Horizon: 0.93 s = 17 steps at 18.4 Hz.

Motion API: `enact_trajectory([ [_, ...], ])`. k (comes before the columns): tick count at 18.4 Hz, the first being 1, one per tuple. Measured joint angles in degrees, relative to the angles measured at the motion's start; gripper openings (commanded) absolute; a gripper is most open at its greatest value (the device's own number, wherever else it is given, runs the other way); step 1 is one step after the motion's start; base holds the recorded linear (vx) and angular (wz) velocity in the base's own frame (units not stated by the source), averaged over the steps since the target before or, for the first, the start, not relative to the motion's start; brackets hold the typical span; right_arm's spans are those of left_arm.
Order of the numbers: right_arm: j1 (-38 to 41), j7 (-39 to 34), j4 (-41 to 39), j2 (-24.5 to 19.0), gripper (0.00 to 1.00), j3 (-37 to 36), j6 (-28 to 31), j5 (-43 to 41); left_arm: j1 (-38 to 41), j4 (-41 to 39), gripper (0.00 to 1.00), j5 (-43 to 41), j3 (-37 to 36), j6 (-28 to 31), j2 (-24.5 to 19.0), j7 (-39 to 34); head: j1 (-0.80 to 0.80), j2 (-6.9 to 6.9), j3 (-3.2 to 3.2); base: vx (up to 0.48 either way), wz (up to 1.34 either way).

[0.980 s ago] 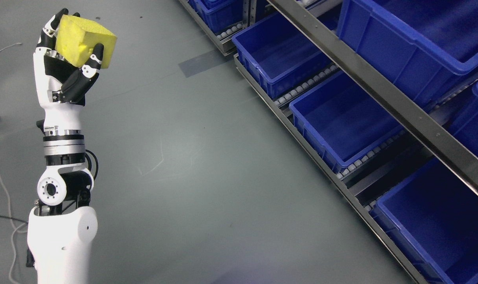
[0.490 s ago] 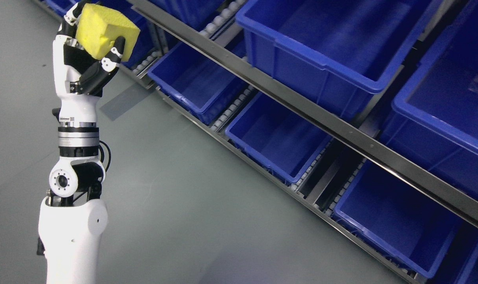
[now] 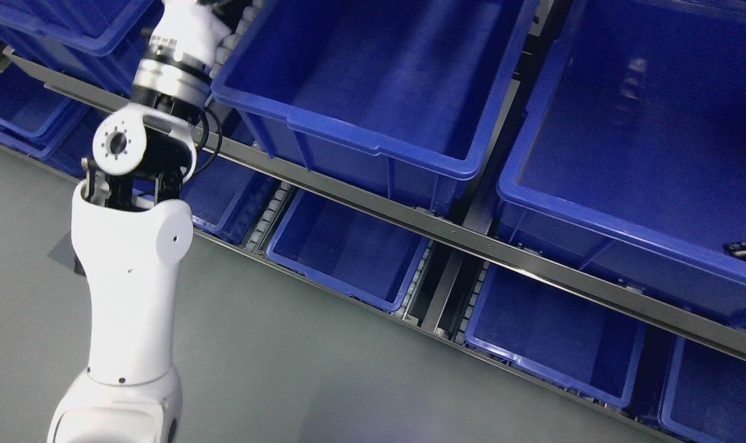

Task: Move yellow foam block to right shelf middle
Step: 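Reach the left hand over a middle-shelf blue bin and release the cube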

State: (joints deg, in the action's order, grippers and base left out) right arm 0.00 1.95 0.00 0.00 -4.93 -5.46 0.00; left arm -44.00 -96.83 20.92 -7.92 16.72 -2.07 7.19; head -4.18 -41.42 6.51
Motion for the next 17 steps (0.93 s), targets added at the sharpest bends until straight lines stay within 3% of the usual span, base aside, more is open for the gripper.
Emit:
enact_trajectory([
  [3, 0.00, 0.00, 0.00, 0.00, 1.00, 0.00, 0.00, 0.00, -6.73, 2.73, 0.49, -0.63, -2.47, 6.02, 0.53, -1.20, 0.00, -0.01, 0.00, 0.117, -0.29],
  [10, 0.00, 0.00, 0.00, 0.00, 1.00, 0.00, 0.00, 0.00, -12.61, 10.91, 0.56, -1.87, -8.07, 10.17, 1.26, -3.39, 0.00, -0.02, 0.00, 0.086, -0.19],
  [14, 0.00, 0.00, 0.00, 0.00, 1.00, 0.00, 0.00, 0.00, -13.20, 15.36, 0.72, -2.18, -10.67, 10.92, 1.50, -3.66, 0.00, -0.01, 0.00, 0.050, -0.10],
  [16, 0.00, 0.00, 0.00, 0.00, 1.00, 0.00, 0.00, 0.00, -13.04, 17.23, 0.95, -2.52, -11.68, 11.11, 1.58, -3.73, 0.00, -0.01, 0.00, 0.023, -0.05],
  [17, 0.00, 0.00, 0.00, 0.00, 1.00, 0.00, 0.00, 0.00, -12.91, 18.07, 1.00, -2.87, -12.12, 11.20, 1.63, -3.74, 0.00, -0.01, 0.00, 0.000, 0.00],
])
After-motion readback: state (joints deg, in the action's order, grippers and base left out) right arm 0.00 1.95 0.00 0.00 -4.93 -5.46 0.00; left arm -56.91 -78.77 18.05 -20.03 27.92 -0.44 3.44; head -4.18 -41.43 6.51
